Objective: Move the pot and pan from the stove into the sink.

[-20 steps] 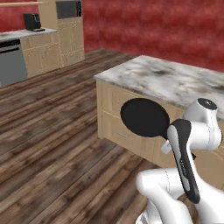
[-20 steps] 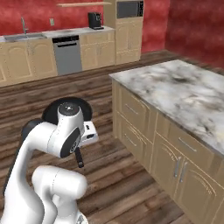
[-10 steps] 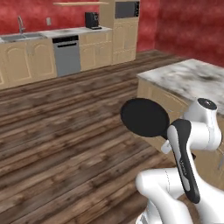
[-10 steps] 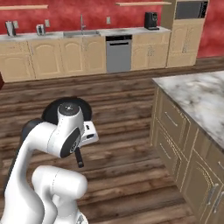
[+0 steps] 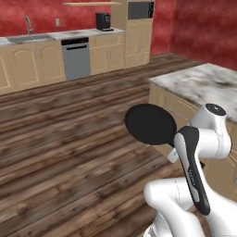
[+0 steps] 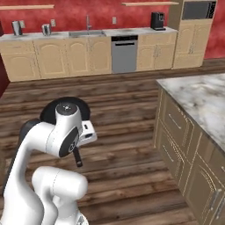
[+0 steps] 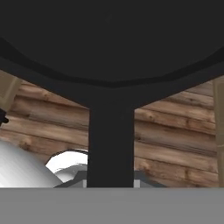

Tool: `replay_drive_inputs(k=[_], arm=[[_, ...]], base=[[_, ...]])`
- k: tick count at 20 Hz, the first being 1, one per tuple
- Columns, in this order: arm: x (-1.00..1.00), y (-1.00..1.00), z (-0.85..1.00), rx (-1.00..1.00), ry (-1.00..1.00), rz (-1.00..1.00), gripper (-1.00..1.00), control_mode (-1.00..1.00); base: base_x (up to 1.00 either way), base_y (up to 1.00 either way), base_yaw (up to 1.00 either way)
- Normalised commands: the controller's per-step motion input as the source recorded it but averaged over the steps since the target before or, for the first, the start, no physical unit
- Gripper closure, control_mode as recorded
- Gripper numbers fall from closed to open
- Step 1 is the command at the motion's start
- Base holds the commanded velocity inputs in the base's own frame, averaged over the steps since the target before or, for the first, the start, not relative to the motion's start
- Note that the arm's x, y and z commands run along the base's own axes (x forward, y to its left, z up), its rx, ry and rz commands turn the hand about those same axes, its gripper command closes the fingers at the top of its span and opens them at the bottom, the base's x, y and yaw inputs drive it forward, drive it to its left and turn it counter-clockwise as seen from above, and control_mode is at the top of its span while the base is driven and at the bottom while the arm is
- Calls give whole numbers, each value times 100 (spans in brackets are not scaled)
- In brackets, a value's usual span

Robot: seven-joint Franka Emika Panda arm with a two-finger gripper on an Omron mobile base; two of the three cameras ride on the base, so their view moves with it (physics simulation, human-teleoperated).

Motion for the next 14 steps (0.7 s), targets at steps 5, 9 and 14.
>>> replay_drive_inputs(k=[5, 9, 14], arm=[[0, 0, 0, 0, 0, 0, 100, 100], [0, 0, 0, 0, 0, 0, 100, 100], [0, 0, 0, 0, 0, 0, 100, 100]], base=[[54, -71, 6], [40, -67, 12], [2, -13, 4]])
